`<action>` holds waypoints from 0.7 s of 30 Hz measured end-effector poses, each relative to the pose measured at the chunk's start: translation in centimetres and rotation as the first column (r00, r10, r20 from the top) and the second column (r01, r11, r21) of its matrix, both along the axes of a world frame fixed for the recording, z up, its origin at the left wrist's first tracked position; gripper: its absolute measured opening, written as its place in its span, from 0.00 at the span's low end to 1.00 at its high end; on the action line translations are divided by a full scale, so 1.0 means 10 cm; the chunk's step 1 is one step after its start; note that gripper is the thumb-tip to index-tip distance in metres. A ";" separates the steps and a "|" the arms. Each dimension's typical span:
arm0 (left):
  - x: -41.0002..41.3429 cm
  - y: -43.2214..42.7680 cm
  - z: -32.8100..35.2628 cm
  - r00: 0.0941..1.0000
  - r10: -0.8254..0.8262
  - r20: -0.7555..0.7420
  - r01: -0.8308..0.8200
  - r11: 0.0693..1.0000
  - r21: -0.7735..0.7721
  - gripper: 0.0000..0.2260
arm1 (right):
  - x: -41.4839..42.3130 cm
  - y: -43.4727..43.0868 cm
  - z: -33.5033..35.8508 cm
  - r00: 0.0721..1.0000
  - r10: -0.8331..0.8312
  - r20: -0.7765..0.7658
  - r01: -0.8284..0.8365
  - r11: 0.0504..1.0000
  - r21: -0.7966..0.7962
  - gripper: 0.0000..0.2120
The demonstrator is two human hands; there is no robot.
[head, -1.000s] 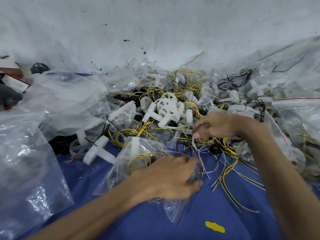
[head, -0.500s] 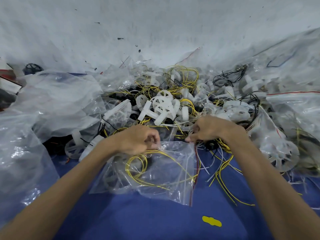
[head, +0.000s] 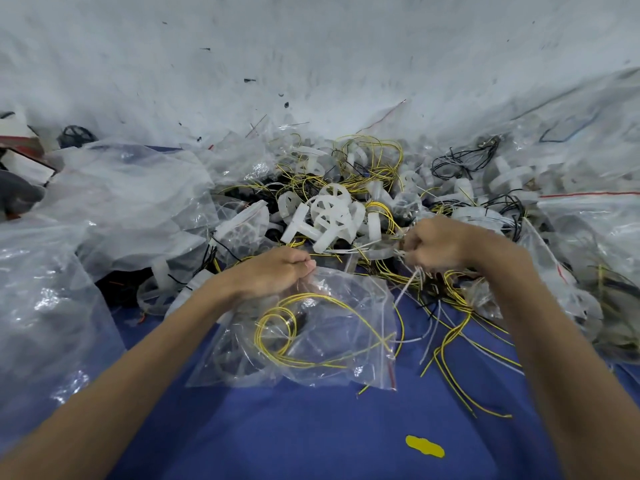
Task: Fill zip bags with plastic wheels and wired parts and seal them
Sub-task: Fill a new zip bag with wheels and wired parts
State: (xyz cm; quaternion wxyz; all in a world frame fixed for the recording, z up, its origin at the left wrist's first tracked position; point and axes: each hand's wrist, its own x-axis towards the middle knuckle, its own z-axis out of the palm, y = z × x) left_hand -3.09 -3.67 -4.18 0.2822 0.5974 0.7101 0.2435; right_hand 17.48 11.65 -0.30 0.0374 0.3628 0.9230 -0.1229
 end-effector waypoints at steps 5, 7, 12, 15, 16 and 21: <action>0.06 0.04 0.01 0.992 0.022 -0.128 -0.023 1.000 -0.010 0.12 | 0.21 0.02 0.23 0.991 0.035 -0.131 -0.048 0.994 -0.094 0.09; 0.07 0.05 0.07 0.977 -0.059 -0.204 0.036 0.993 -0.116 0.13 | 0.29 0.01 0.30 0.978 0.053 -0.203 -0.074 0.992 -0.100 0.07; 0.14 0.20 0.35 0.929 -0.140 -0.343 0.084 0.982 -0.172 0.15 | 0.40 -0.07 0.46 0.838 0.062 -0.542 -0.183 0.968 -0.173 0.07; 0.27 0.28 0.55 0.992 -0.046 -0.118 0.055 0.995 0.080 0.24 | 0.34 -0.14 0.49 0.785 0.053 -0.618 -0.252 0.938 -0.240 0.08; 0.32 0.28 0.62 0.999 -0.036 -0.011 0.037 0.990 0.139 0.30 | 0.31 -0.17 0.49 0.776 0.051 -0.629 -0.260 0.934 -0.245 0.07; 0.21 0.18 0.87 1.000 -0.028 -0.015 0.029 0.990 0.138 0.35 | 0.24 -0.22 0.49 0.830 0.097 -0.550 -0.211 0.966 -0.149 0.07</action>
